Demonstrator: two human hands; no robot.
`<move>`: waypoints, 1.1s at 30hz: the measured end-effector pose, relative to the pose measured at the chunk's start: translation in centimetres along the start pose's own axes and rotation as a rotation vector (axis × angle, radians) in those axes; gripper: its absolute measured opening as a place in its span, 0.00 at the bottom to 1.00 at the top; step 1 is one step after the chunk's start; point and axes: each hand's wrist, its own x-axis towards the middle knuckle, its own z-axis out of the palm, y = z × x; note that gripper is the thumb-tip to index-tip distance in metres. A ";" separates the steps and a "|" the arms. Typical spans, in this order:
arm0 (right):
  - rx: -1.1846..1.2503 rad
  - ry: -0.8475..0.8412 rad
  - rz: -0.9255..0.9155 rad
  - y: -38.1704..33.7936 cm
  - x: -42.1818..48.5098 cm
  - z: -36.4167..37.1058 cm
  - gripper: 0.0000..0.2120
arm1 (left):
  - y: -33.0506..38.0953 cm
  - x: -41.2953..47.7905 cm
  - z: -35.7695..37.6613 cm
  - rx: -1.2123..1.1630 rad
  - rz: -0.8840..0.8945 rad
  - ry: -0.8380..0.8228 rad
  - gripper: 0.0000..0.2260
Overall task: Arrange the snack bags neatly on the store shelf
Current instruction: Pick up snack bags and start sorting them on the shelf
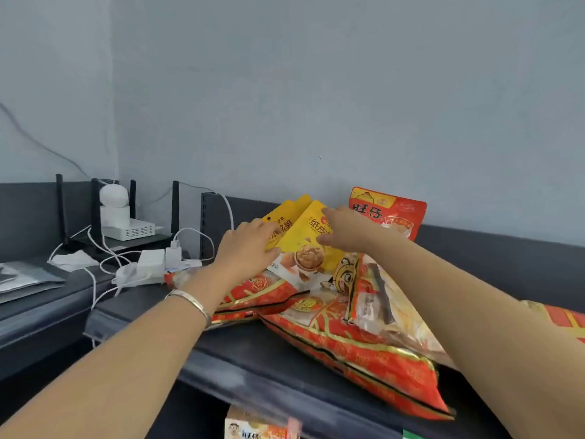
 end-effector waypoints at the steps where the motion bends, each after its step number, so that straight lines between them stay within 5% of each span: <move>1: 0.023 -0.037 0.010 0.3 1.0 0.3 0.30 | -0.1 0.5 0.5 -0.004 -0.025 -0.036 0.20; 7: 0.077 -0.125 0.071 2.8 7.3 2.3 0.32 | -2.1 4.6 3.5 -0.052 -0.170 -0.140 0.29; 14: -0.044 0.114 0.149 3.6 10.9 4.6 0.17 | -4.5 8.4 6.5 -0.065 -0.223 -0.155 0.31; 19: 0.249 0.112 0.168 4.3 12.0 4.7 0.12 | -4.9 12.2 8.7 -0.050 -0.233 -0.151 0.34; 21: 0.233 0.019 0.184 4.8 11.8 4.6 0.06 | -5.1 13.2 9.3 -0.064 -0.268 -0.164 0.33; 24: 0.121 -0.093 0.221 5.0 11.6 5.1 0.10 | -5.6 14.2 9.7 -0.111 -0.313 -0.139 0.28; 26: 0.061 -0.121 0.216 5.1 11.3 5.2 0.02 | -6.1 14.7 9.7 -0.134 -0.328 -0.091 0.22; 28: 0.060 -0.148 0.224 5.3 10.8 4.9 0.10 | -6.4 15.0 9.4 -0.231 -0.340 -0.149 0.13; 33: 0.087 -0.082 0.211 5.0 10.0 4.1 0.15 | -6.1 14.0 7.4 -0.297 -0.266 -0.186 0.14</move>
